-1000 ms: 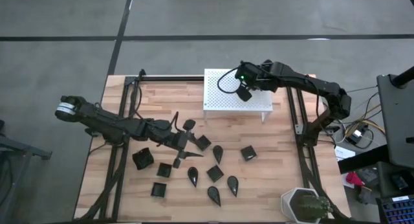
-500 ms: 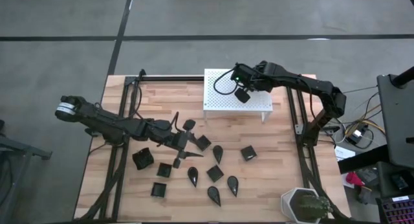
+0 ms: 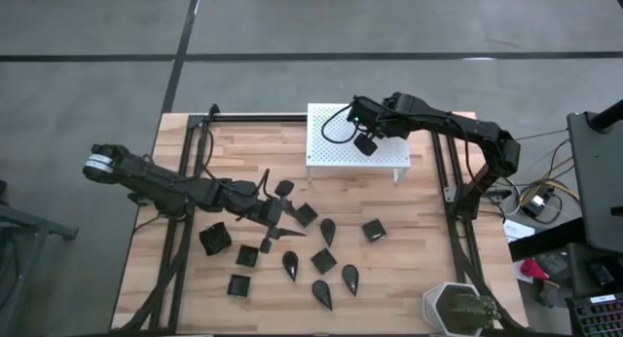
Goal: Pick & Place Mini shaped plates
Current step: Stack the distorted square plate on top of the distorted square plate on the shelf
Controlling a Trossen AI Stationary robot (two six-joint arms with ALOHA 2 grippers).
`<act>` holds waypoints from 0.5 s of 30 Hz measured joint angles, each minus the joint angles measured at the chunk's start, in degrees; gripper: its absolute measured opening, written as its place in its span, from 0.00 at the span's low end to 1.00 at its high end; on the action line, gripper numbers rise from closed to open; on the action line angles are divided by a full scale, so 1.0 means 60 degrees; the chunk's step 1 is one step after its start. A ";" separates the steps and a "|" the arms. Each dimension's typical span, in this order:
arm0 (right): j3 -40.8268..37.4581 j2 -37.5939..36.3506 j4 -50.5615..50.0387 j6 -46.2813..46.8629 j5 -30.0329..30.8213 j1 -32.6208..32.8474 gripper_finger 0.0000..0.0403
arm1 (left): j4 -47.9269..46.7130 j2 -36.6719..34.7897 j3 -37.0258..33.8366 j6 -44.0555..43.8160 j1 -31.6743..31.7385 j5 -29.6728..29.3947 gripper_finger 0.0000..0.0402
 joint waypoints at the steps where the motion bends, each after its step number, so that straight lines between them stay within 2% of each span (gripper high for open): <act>1: 0.0000 0.0002 -0.0029 0.0000 -0.0003 -0.0001 0.02 | 0.0002 0.0000 0.0000 0.0002 0.0000 0.0000 0.39; 5: 0.0000 -0.0001 -0.0029 -0.0047 -0.0003 -0.0004 0.05 | 0.0014 0.0000 0.0000 0.0003 0.0000 0.0000 0.39; 15: 0.0000 -0.0158 -0.0021 -0.0099 -0.0053 0.0118 0.27 | 0.0011 0.0000 0.0000 0.0009 0.0003 -0.0003 0.39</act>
